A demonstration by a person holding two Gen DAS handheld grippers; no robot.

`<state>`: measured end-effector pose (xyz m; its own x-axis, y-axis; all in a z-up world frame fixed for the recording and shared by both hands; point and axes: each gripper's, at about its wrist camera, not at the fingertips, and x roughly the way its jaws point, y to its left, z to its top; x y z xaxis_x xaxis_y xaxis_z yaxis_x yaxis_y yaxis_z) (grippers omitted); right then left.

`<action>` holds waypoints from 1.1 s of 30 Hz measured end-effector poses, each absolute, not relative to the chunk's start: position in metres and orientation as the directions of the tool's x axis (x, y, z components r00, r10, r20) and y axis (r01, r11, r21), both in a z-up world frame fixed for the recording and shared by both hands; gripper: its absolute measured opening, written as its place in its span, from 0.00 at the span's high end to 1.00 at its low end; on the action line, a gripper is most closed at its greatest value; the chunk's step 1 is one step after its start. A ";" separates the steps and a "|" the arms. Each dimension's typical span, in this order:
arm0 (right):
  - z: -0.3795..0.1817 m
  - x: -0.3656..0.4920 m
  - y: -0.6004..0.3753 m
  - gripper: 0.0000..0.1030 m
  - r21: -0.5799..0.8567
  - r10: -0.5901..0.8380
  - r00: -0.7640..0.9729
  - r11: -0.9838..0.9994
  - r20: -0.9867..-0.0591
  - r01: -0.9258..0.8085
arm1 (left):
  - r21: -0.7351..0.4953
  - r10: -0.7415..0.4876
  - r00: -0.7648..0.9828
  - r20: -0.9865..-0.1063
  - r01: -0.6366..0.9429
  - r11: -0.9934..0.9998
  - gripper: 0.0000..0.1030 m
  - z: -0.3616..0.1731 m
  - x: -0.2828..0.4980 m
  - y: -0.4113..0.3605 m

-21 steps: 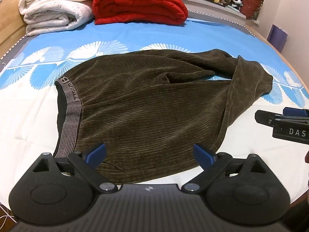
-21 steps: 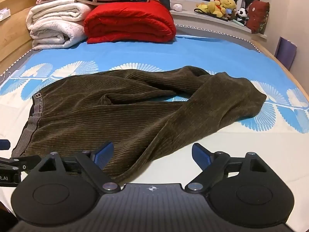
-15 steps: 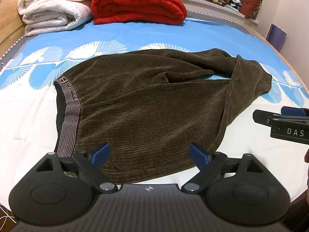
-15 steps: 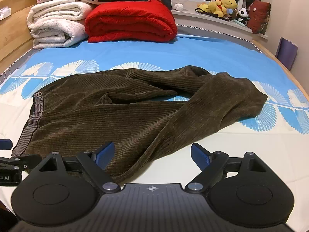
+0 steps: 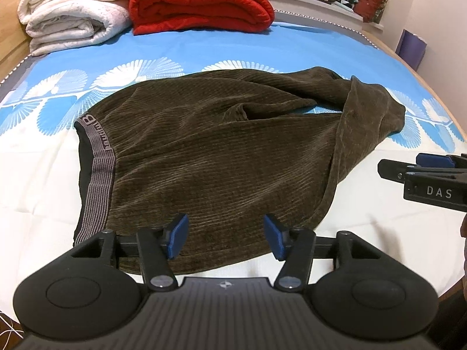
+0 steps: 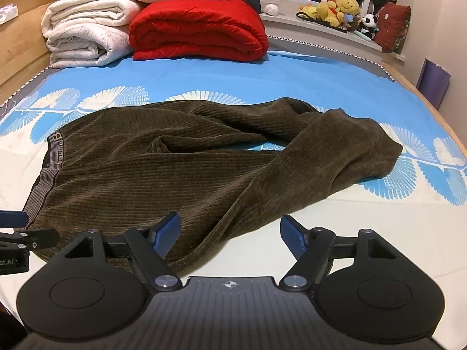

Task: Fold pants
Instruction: 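Move both tools toward the brown corduroy pants on the bed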

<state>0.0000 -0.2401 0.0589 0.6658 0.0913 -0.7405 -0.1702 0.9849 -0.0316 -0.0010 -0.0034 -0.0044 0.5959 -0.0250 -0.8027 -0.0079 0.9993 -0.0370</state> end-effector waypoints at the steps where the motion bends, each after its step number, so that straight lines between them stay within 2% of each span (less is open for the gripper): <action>1: 0.059 0.000 -0.240 0.26 -0.031 0.092 0.665 0.985 -0.741 -0.170 | -0.033 -0.022 0.597 -0.802 -0.007 0.999 0.40 -0.004 -0.001 -0.003; 7: 0.059 0.001 -0.240 0.26 -0.037 0.084 0.658 0.985 -0.748 -0.168 | -0.053 -0.043 0.626 -0.778 0.003 0.999 0.40 -0.004 -0.001 -0.005; 9: 0.059 0.001 -0.239 0.26 -0.036 0.085 0.658 0.985 -0.748 -0.168 | -0.018 -0.018 0.612 -0.791 0.006 1.000 0.42 -0.005 0.001 -0.006; 17: 0.057 0.002 -0.239 0.26 -0.012 0.105 0.670 0.986 -0.735 -0.167 | -0.072 -0.066 0.600 -0.797 0.014 0.997 0.54 -0.005 0.001 -0.004; 22: 0.057 0.002 -0.239 0.26 -0.017 0.102 0.673 0.986 -0.733 -0.168 | -0.055 -0.054 0.602 -0.797 0.018 0.998 0.57 -0.005 0.001 -0.005; 24: 0.057 0.002 -0.239 0.26 -0.017 0.102 0.672 0.986 -0.733 -0.168 | -0.060 -0.058 0.604 -0.795 0.017 0.998 0.63 -0.005 0.000 -0.005; 25: 0.057 0.002 -0.239 0.27 -0.016 0.103 0.672 0.985 -0.733 -0.169 | -0.063 -0.061 0.609 -0.791 0.018 0.998 0.71 -0.005 0.000 -0.005; 26: 0.058 0.002 -0.239 0.28 -0.017 0.103 0.671 0.985 -0.734 -0.170 | -0.064 -0.063 0.612 -0.789 0.022 0.998 0.86 -0.004 0.000 -0.005; 27: 0.058 0.002 -0.238 0.30 -0.016 0.105 0.671 0.985 -0.734 -0.172 | -0.063 -0.069 0.613 -0.787 0.030 0.998 0.95 -0.003 0.000 -0.005; 28: 0.058 0.001 -0.237 0.40 -0.018 0.106 0.674 0.985 -0.731 -0.174 | -0.066 -0.077 0.618 -0.782 0.042 0.997 0.99 -0.001 -0.001 -0.006; 29: 0.058 0.001 -0.236 0.48 -0.020 0.107 0.677 0.984 -0.728 -0.177 | -0.068 -0.084 0.622 -0.778 0.049 0.996 0.99 0.000 -0.002 -0.006; 30: 0.058 0.001 -0.236 0.61 -0.022 0.109 0.677 0.983 -0.728 -0.182 | -0.079 -0.098 0.625 -0.775 0.059 0.995 0.99 0.003 -0.003 -0.006; 31: 0.059 0.001 -0.236 0.66 -0.011 0.117 0.678 0.983 -0.726 -0.181 | -0.090 -0.111 0.622 -0.775 0.064 0.994 0.99 0.005 -0.003 -0.004; 33: 0.063 0.002 -0.242 0.69 0.017 0.129 0.683 0.985 -0.719 -0.169 | -0.157 -0.163 0.600 -0.783 0.064 0.986 0.99 0.014 0.001 0.006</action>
<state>0.0022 -0.2416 0.0627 0.6827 0.1294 -0.7191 -0.1691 0.9855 0.0169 0.0010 0.0064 0.0136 0.6000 -0.1633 -0.7831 0.0635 0.9856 -0.1569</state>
